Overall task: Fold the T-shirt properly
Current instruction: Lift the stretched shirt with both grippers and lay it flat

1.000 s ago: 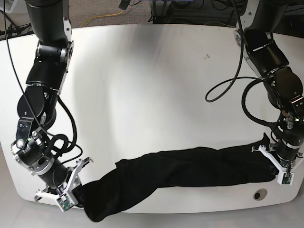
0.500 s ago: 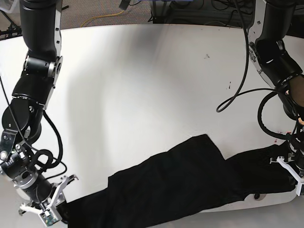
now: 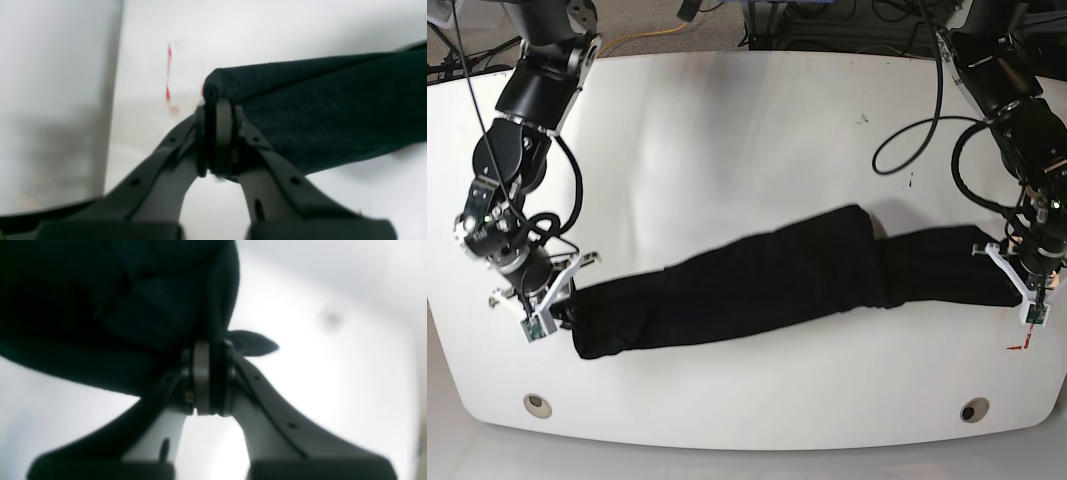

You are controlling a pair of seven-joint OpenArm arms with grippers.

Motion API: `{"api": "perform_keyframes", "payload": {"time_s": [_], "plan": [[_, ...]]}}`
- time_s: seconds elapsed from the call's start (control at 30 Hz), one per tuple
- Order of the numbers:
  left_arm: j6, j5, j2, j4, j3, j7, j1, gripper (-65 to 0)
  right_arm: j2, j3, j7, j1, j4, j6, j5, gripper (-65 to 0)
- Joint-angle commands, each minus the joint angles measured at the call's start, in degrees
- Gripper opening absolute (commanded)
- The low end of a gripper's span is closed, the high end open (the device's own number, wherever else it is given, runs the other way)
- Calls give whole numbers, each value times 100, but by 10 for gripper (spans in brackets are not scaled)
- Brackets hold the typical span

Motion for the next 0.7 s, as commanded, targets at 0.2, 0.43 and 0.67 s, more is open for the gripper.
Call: {"api": "perform_keyframes", "payload": {"time_s": [0.2,0.43,0.67], "plan": [[-253,-37,-18,422,-94,-134,1215,-650,-338,501,129,-946,95,-29,62,-650],[-736,-37,-18,414,-709,-134,1980,-650,-584,835,129,-1597,95,-29,62,-650],[-1039,-20,-18,387,-753,-187,2428,-650,-742,835,129,-1904,86,-29,62,-650]]}}
